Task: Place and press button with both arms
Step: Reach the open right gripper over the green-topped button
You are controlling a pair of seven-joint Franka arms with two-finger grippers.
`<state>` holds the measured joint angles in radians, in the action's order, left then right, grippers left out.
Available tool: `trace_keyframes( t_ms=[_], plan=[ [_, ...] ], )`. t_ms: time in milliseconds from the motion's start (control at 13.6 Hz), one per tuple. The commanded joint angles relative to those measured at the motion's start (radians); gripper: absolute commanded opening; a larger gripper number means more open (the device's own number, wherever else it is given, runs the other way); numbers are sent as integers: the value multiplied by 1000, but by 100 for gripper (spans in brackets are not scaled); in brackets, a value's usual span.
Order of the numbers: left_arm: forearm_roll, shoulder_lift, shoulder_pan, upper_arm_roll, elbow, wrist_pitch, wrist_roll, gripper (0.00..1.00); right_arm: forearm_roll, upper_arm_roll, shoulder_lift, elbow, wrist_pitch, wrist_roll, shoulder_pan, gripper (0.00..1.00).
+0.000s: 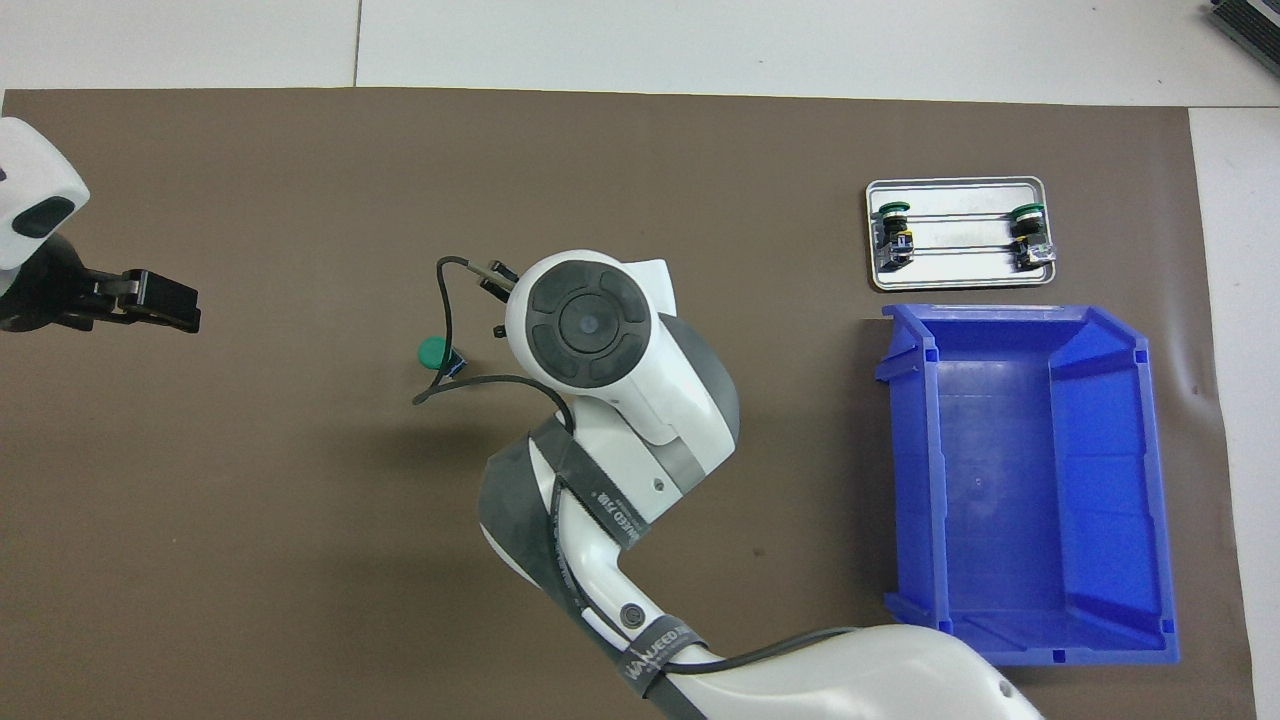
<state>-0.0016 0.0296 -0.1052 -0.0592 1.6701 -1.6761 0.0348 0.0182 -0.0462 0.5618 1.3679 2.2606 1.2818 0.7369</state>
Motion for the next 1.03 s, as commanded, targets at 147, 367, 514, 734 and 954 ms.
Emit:
trace_keyframes(
  t_ms=[147,367,514,734,954],
  plan=[
    [15,-23,-2,-4,37,-34,-6,98,6,8,184,-121,163,59,56,100],
    [15,-37,4,-4,65,-50,-6,98,2,9,187,-119,174,45,91,100],
    [15,-37,2,-7,63,-48,-6,98,-10,8,203,-122,186,-8,104,100],
    [15,-36,-1,-7,57,-50,-6,99,-11,11,214,-136,208,-30,105,100],
    [15,-36,1,-7,40,-54,1,99,-27,11,243,-138,212,-56,108,97]
  ],
)
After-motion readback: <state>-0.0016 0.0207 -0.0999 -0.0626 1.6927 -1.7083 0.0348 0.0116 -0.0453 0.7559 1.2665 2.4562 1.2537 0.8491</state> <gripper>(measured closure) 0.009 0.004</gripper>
